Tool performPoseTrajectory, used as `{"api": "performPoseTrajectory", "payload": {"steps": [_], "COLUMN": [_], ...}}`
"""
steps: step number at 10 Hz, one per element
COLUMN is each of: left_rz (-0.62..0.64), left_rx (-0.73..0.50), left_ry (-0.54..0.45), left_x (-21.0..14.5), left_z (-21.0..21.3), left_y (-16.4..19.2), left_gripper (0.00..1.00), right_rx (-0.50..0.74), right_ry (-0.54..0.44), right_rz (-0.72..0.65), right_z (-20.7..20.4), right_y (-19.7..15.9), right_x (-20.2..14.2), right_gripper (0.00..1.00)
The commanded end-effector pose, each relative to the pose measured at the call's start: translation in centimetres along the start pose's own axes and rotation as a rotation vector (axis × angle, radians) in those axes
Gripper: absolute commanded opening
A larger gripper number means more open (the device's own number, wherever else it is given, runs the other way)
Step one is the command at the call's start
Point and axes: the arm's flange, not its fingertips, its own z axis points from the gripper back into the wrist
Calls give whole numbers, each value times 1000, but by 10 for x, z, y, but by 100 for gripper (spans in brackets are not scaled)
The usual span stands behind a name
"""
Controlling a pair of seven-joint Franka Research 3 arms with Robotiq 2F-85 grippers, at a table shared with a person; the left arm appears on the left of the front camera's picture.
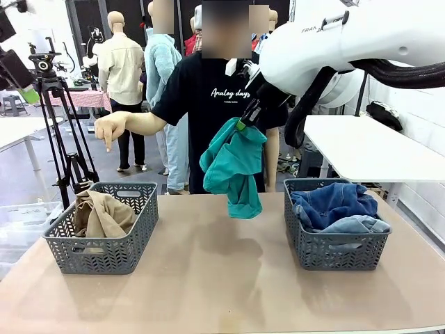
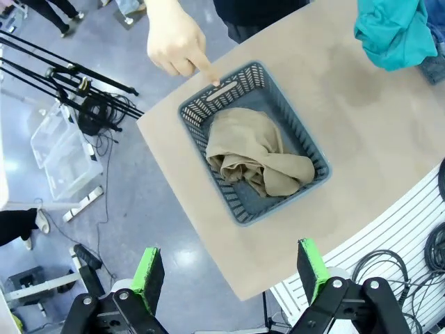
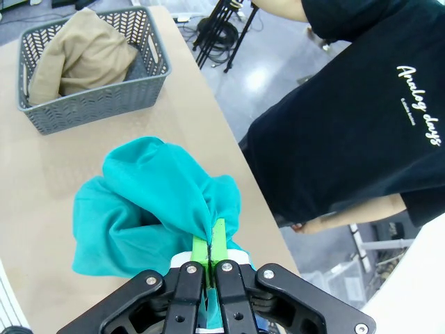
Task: Sort the tops and bottoms.
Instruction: Sort the clothes according to human instructions.
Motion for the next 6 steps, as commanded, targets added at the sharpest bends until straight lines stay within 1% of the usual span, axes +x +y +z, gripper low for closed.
{"api": "performPoseTrajectory", "payload": {"steps": [1, 2, 3, 4, 5, 6], "left_rz": [32, 0, 0, 0, 0, 0], "left_rx": [16, 0, 0, 0, 0, 0], "left_ry": [-31, 0, 0, 0, 0, 0], "left_x": [-6, 0, 0, 0, 0, 0], "left_z": [-8, 0, 0, 0, 0, 0], "left_y": [-6, 0, 0, 0, 0, 0], "left_gripper": [100, 100, 100, 100, 100, 100], "right_rx": [-8, -8, 0, 90, 85, 129], "right_ry": [5, 5, 0, -229, -274, -359], "right_rz": [-10, -10, 0, -57, 21, 67], "right_z": [2, 2, 0, -8, -16, -23], "right_y": [0, 0, 0, 5, 4, 4], "right_x": [3, 3, 0, 14, 35, 58], "right_gripper": [0, 0, 0, 0, 0, 0]}}
